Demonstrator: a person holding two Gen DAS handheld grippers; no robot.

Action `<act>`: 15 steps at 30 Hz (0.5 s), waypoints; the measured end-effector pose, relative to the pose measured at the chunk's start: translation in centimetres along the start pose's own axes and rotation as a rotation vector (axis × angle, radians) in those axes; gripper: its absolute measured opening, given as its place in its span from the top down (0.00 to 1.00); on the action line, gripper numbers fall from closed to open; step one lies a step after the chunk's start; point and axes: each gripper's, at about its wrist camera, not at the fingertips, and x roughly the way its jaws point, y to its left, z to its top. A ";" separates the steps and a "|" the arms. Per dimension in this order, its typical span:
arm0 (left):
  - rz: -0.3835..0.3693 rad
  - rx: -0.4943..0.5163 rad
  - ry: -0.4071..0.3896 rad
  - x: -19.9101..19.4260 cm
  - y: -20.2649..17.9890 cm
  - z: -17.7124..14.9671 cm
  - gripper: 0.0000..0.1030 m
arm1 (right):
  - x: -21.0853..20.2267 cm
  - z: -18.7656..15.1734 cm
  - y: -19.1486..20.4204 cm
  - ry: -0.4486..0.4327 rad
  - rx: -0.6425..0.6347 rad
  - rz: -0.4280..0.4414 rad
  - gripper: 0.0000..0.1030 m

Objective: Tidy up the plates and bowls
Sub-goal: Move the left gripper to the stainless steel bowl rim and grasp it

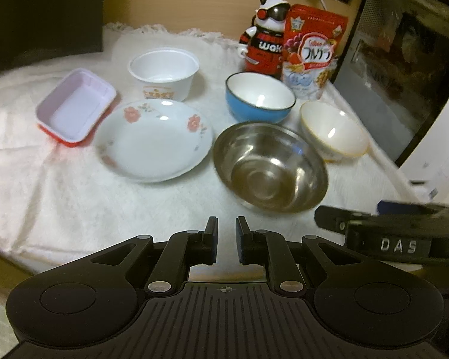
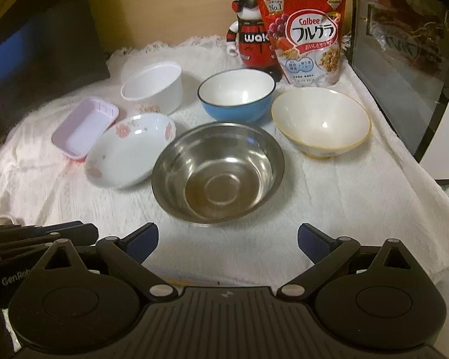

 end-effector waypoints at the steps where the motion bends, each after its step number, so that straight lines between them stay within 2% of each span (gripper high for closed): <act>1: -0.032 -0.010 -0.004 0.5 0.4 0.6 0.85 | 0.2 0.2 -0.2 -0.006 0.011 0.002 0.03; 4: -0.107 -0.016 -0.012 2.2 1.4 2.4 0.85 | 1.4 1.1 -1.3 -0.022 0.063 0.005 0.03; 8: -0.163 -0.023 0.005 4.7 3.0 4.9 0.85 | 3.9 2.4 -2.6 -0.011 0.141 -0.006 0.03; 12: -0.166 0.017 0.017 6.4 4.4 6.7 0.85 | 6.7 3.6 -4.2 0.000 0.259 -0.002 0.03; 15: -0.219 0.015 0.044 7.7 5.7 7.9 0.85 | 8.5 4.0 -4.8 0.035 0.357 0.024 0.03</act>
